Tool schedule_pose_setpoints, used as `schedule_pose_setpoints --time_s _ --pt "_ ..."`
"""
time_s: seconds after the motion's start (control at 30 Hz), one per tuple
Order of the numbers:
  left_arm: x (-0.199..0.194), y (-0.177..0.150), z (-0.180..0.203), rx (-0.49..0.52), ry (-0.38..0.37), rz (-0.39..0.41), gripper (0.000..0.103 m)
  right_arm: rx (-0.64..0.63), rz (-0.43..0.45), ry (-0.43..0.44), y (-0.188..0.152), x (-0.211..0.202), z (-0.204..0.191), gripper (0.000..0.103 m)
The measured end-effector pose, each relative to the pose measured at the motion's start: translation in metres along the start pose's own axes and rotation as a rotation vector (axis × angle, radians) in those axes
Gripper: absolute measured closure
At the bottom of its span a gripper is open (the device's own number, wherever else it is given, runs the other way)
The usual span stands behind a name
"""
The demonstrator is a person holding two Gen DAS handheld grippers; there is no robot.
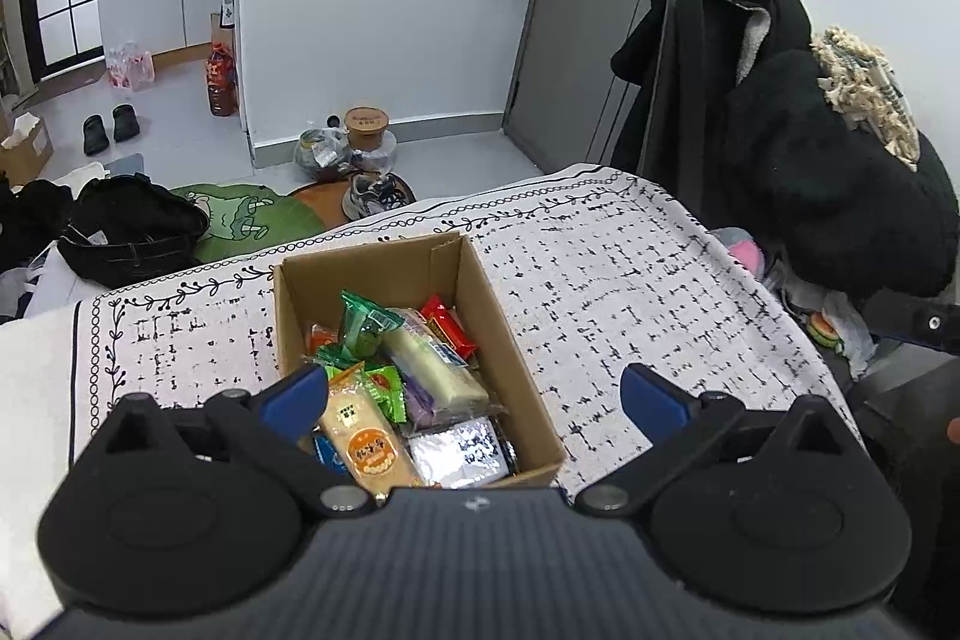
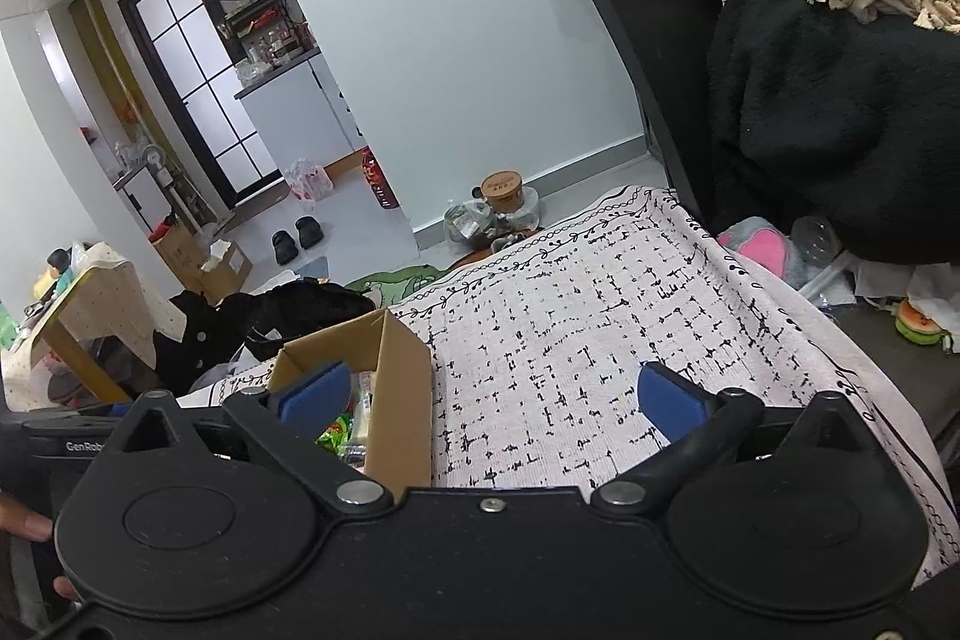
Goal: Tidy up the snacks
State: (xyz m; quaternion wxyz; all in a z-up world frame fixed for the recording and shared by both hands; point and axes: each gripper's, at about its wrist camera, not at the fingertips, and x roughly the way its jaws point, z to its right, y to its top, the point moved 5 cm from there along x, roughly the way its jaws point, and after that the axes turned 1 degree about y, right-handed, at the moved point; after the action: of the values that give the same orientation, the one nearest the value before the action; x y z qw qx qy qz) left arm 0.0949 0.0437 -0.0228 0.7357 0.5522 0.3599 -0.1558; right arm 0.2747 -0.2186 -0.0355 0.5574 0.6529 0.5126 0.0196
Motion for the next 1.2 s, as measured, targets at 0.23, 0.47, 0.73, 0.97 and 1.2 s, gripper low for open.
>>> schedule_pose_setpoints --time_s 0.23,0.47,0.73,0.97,1.2 --pt "-0.028 -0.001 0.001 0.002 0.009 0.008 0.000 0.001 -0.031 0.006 -0.003 -0.018 -0.003 0.000" --pt "-0.058 -0.002 0.002 0.013 0.028 0.025 0.000 -0.042 -0.066 -0.019 -0.006 -0.041 -0.015 0.000" --pt "-0.092 -0.008 0.007 0.040 0.014 0.028 0.000 -0.019 -0.093 -0.003 -0.009 -0.064 -0.030 0.000" --pt "-0.121 -0.018 0.012 0.054 0.033 0.047 0.000 -0.082 -0.111 -0.009 -0.015 -0.083 -0.050 0.000" --pt "-0.138 -0.029 0.009 0.052 0.028 0.050 0.000 -0.139 -0.087 -0.028 -0.023 -0.101 -0.065 0.000"
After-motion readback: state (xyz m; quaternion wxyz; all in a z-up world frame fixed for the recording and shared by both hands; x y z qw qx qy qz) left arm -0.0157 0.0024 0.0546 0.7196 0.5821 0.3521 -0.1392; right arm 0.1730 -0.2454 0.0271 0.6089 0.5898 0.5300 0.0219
